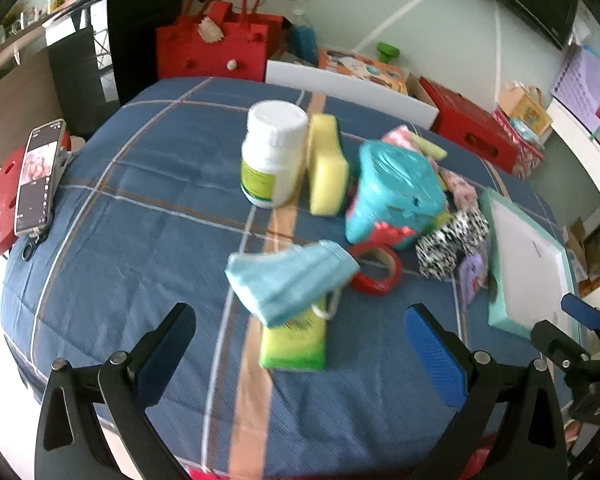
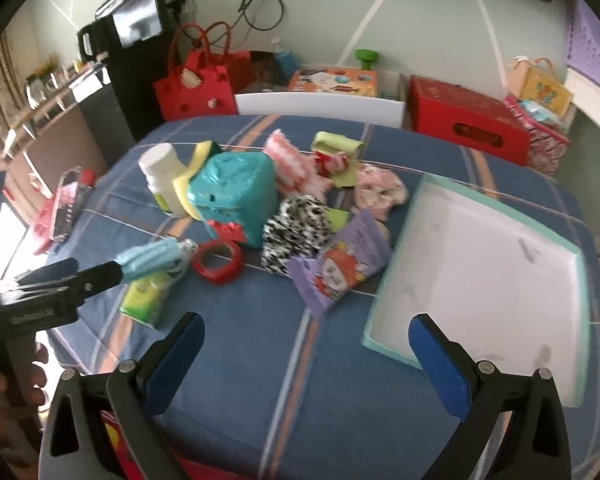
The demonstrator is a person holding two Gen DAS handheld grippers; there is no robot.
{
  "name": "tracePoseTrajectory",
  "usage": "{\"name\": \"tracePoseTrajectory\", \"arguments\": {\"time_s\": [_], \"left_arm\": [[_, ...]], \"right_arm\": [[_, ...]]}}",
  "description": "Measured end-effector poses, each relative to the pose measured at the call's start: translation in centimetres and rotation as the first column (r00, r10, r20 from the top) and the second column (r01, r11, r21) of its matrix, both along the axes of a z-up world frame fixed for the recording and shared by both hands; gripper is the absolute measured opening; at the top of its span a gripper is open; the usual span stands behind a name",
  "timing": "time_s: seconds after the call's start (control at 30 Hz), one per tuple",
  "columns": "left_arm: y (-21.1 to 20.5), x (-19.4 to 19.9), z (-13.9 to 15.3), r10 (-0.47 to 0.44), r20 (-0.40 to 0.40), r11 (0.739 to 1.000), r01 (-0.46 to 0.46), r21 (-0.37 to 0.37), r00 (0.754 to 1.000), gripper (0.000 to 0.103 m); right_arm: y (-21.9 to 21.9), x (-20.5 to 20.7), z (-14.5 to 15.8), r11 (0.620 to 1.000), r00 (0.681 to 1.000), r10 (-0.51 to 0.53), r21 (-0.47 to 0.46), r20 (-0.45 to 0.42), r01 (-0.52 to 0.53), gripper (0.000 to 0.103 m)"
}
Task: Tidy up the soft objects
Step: 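Reach to the blue face mask and close the left gripper on it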
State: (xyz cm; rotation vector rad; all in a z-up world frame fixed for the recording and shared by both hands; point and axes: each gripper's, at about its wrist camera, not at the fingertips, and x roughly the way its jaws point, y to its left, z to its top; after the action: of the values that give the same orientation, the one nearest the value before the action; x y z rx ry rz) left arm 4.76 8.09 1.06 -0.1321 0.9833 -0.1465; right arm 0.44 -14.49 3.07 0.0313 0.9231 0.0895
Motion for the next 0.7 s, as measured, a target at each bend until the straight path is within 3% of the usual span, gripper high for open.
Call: {"name": "tracePoseTrajectory", "arguments": {"time_s": [0.37,0.6,0.7], "left_arm": [[-0.1,1.2,-2.7,0.000,-0.092,0.994,0.010,0.105,0.996,0.103],[-0.1,1.5,-3.7,-0.038,-0.139,0.997,0.047,0.060,0.990,0.103],[-0.3,1.5,-3.2,-0.044,-0.101,0.995,0.053,0.080,0.994,0.103]], "right_arm": [[3.9,3.0,-1.8,0.984,0.984,0.167,0.072,-0.058,-0.163,0.103],[5.1,4.8,-1.8,0.970,0.973,0.219,0.128,-0.068,-0.209,0.103],[6.3,4.9,-2.1,0.960,0.961,0.266,0.110,-0.072,-0.257,0.103]]}}
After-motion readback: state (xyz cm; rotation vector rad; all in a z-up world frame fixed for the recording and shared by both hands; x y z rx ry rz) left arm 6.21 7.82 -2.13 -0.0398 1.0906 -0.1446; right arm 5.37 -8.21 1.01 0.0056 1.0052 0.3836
